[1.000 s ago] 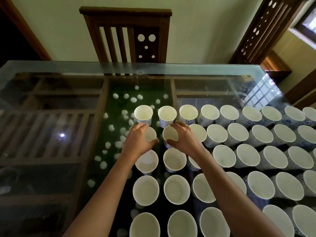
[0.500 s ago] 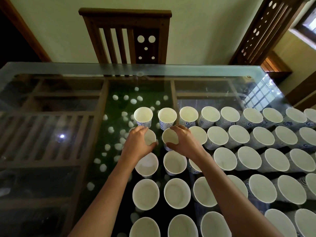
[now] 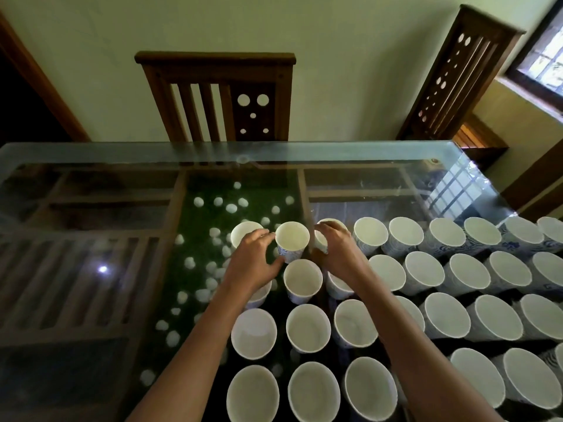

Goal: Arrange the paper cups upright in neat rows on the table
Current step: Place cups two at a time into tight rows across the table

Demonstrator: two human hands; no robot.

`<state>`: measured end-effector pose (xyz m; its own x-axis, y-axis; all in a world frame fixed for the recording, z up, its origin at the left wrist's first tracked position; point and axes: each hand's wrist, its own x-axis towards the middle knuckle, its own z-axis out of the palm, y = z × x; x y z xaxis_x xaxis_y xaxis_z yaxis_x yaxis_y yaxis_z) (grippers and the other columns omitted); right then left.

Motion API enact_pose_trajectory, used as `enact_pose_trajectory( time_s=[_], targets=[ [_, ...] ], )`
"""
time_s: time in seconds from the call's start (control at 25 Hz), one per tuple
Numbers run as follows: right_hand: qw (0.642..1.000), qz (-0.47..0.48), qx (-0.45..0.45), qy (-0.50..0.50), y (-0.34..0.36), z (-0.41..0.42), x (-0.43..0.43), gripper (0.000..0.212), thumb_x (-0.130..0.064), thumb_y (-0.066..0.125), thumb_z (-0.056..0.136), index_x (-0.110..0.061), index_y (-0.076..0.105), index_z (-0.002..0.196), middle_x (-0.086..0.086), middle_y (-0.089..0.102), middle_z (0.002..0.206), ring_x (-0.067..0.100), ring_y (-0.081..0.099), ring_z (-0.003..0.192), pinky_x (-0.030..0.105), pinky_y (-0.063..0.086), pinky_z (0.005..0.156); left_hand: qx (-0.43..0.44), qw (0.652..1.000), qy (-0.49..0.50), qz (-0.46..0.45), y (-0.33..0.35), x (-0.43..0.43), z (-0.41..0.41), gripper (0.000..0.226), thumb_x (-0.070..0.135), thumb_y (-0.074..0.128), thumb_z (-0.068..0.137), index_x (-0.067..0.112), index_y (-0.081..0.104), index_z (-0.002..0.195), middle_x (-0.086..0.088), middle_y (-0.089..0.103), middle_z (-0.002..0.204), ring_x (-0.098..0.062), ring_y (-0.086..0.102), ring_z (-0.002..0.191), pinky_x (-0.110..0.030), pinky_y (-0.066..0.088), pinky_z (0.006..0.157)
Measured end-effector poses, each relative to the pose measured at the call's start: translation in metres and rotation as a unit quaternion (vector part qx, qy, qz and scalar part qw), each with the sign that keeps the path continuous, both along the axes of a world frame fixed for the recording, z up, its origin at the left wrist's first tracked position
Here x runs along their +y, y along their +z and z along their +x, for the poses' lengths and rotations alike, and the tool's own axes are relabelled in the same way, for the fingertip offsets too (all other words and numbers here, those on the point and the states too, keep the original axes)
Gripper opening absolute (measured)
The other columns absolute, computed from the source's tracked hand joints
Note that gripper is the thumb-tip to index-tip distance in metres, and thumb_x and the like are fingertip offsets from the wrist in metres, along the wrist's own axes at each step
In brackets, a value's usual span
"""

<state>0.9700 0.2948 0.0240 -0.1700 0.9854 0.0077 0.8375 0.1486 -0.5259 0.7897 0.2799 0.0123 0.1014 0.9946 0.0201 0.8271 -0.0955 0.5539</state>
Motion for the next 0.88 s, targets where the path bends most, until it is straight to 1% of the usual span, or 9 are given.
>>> enact_pose_trajectory(
  time_s=[0.08, 0.24, 0.4, 0.56, 0.76, 0.88],
  targets=[
    [1.0, -0.001, -0.024, 0.004, 0.001, 0.011, 0.011, 0.055, -0.016, 0.069, 0.082, -0.008, 0.048, 0.132, 0.012, 0.046, 0.139, 0.031, 0.044, 0.126, 0.038, 0.039, 0.101, 0.0, 1.0, -0.016, -0.005, 0.001, 0.011, 0.009, 0.06, 0.034, 0.064, 0.084, 0.017, 0.042, 0.137, -0.001, 0.038, 0.145, -0.017, 0.033, 0.134, -0.033, 0.028, 0.108],
    [0.998, -0.03, -0.053, 0.011, 0.001, 0.027, 0.026, 0.067, -0.023, 0.074, 0.078, -0.015, 0.043, 0.137, 0.008, 0.036, 0.147, 0.028, 0.039, 0.131, 0.04, 0.039, 0.101, 0.019, 0.999, -0.024, -0.01, 0.003, 0.029, 0.027, 0.064, 0.039, 0.063, 0.084, 0.018, 0.038, 0.14, 0.0, 0.034, 0.148, -0.019, 0.03, 0.136, -0.034, 0.029, 0.108],
    [0.996, -0.038, -0.075, 0.033, 0.0, 0.034, 0.036, 0.067, -0.026, 0.074, 0.078, -0.015, 0.043, 0.136, 0.007, 0.041, 0.143, 0.026, 0.042, 0.127, 0.035, 0.041, 0.098, 0.037, 0.999, -0.033, -0.019, 0.001, 0.037, 0.035, 0.064, 0.039, 0.061, 0.085, 0.018, 0.036, 0.14, -0.001, 0.031, 0.15, -0.019, 0.029, 0.137, -0.033, 0.028, 0.109],
    [0.996, -0.041, -0.072, 0.027, -0.002, 0.036, 0.038, 0.063, -0.025, 0.073, 0.079, -0.015, 0.045, 0.134, 0.006, 0.045, 0.14, 0.024, 0.046, 0.123, 0.031, 0.042, 0.094, 0.043, 0.998, -0.036, -0.022, -0.004, 0.036, 0.037, 0.064, 0.039, 0.061, 0.085, 0.018, 0.037, 0.14, -0.001, 0.033, 0.149, -0.019, 0.03, 0.136, -0.032, 0.029, 0.108],
    [0.995, -0.042, -0.081, 0.034, -0.001, 0.038, 0.039, 0.065, -0.025, 0.073, 0.079, -0.014, 0.042, 0.136, 0.007, 0.043, 0.141, 0.025, 0.045, 0.123, 0.031, 0.042, 0.093, 0.035, 0.998, -0.045, -0.011, -0.004, 0.034, 0.044, 0.062, 0.037, 0.061, 0.085, 0.018, 0.038, 0.139, 0.0, 0.035, 0.147, -0.019, 0.032, 0.134, -0.031, 0.031, 0.107],
    [0.996, -0.027, -0.072, 0.035, 0.002, 0.044, 0.032, 0.067, -0.03, 0.073, 0.079, -0.014, 0.042, 0.136, 0.007, 0.044, 0.141, 0.025, 0.044, 0.125, 0.034, 0.04, 0.097, 0.022, 0.999, -0.05, 0.005, -0.003, 0.034, 0.053, 0.06, 0.036, 0.062, 0.085, 0.017, 0.041, 0.138, -0.002, 0.038, 0.146, -0.02, 0.033, 0.134, -0.032, 0.03, 0.108]
  ],
)
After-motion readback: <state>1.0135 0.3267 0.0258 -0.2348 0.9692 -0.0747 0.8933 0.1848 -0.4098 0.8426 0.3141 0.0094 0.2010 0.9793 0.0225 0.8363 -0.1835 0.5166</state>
